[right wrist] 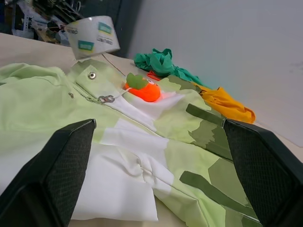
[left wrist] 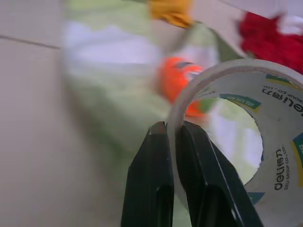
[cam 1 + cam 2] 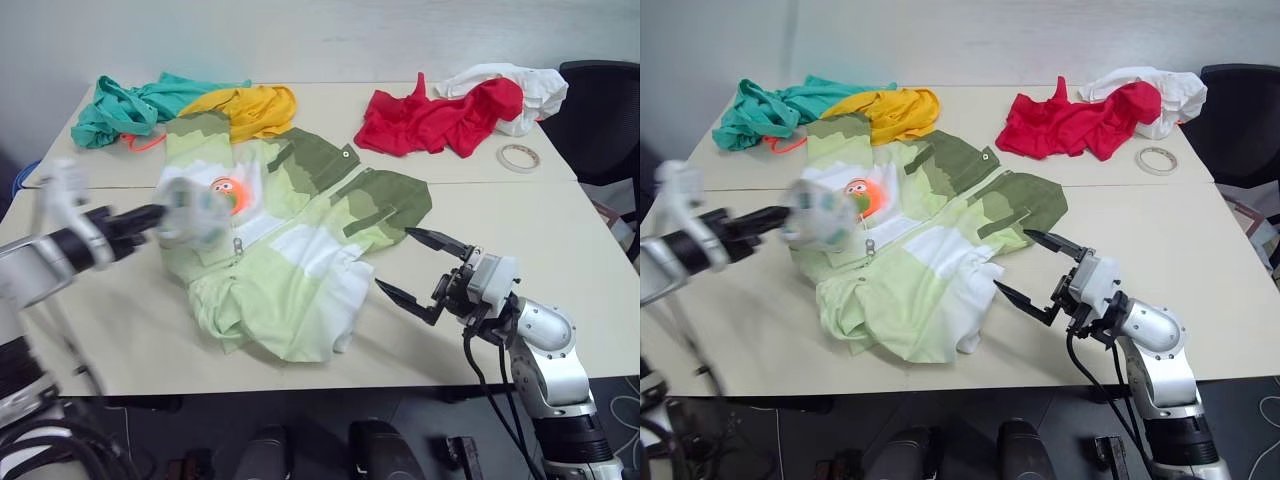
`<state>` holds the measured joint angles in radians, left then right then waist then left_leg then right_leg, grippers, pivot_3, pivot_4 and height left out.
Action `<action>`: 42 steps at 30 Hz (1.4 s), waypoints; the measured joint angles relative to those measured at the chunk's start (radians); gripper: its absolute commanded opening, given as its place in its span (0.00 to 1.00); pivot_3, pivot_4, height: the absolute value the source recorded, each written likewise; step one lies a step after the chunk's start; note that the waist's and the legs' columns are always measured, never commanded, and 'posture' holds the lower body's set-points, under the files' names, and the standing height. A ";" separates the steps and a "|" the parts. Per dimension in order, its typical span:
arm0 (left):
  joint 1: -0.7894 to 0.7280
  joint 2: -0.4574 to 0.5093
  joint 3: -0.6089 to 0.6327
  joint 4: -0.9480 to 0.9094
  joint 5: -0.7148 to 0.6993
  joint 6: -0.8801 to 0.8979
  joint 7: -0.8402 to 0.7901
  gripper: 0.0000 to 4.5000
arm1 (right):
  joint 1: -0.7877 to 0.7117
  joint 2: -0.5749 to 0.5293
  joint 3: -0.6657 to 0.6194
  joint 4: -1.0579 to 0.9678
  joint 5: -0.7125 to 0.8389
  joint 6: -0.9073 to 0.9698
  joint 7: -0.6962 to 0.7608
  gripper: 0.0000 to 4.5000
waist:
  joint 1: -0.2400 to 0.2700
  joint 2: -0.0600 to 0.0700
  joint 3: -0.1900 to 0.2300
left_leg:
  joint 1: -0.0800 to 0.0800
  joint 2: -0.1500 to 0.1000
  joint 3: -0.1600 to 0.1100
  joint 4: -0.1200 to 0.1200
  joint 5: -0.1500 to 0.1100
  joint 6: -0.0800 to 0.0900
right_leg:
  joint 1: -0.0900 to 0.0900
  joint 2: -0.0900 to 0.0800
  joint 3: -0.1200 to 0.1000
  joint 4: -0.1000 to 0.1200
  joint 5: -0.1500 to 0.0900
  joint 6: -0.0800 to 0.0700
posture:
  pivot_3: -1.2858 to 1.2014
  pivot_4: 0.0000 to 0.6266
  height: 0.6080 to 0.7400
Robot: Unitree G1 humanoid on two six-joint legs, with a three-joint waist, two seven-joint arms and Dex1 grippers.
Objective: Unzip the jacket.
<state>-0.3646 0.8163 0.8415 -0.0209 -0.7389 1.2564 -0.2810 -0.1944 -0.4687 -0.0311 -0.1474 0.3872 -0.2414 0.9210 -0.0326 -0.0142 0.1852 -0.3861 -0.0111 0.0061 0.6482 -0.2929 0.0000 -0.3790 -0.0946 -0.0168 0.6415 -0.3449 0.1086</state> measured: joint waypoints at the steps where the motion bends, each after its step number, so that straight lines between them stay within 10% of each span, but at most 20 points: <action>1: 0.071 0.023 0.055 0.024 0.032 -0.021 0.010 0.00 | -0.007 0.012 0.004 0.005 -0.001 -0.006 0.000 1.00 | -0.002 0.000 0.000 | 0.000 0.000 0.000 0.000 -0.001 0.000 | 0.000 0.000 0.000 0.000 0.000 0.000 | 0.52 0.24 1.00; 10: 0.267 0.009 0.173 0.181 0.136 -0.157 0.008 0.00 | -0.077 0.042 0.147 -0.067 0.049 0.018 0.109 1.00 | 0.035 -0.006 -0.003 | 0.000 -0.003 -0.005 0.001 -0.003 0.002 | 0.003 -0.007 -0.001 -0.005 0.000 -0.001 | 0.52 0.24 1.00; 23: 0.246 0.045 0.146 0.330 0.154 -0.432 -0.103 0.92 | -0.076 0.001 0.118 0.008 0.053 0.044 0.163 1.00 | 0.012 -0.006 -0.003 | 0.000 -0.003 -0.004 -0.001 -0.004 0.002 | 0.001 -0.006 -0.002 -0.006 0.000 -0.002 | 0.52 0.24 1.00; 29: 0.218 0.132 0.216 0.455 0.161 -0.809 -0.321 0.92 | -0.200 -0.088 0.046 0.254 -0.061 -0.047 0.147 1.00 | 0.002 -0.005 -0.002 | 0.000 -0.003 -0.002 -0.001 -0.004 0.002 | 0.001 -0.007 -0.003 -0.007 0.000 -0.002 | 0.52 0.24 1.00; 42: 0.270 0.191 -0.637 -0.220 0.375 -1.068 -0.779 1.00 | -0.675 -0.203 0.260 1.034 -0.632 -0.445 -0.058 1.00 | -0.025 0.000 0.000 | -0.004 -0.002 0.006 -0.001 -0.005 0.005 | -0.003 -0.004 -0.001 -0.006 0.000 -0.002 | 0.52 0.24 1.00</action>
<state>-0.0950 1.0073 0.2044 -0.2407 -0.3639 0.1883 -1.0595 -0.8692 -0.6715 0.2293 0.8869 -0.2448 -0.6867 0.8634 -0.0574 -0.0146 0.1856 -0.3901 -0.0134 0.0125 0.6470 -0.2983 0.0046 -0.3822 -0.0988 -0.0181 0.6358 -0.3449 0.1067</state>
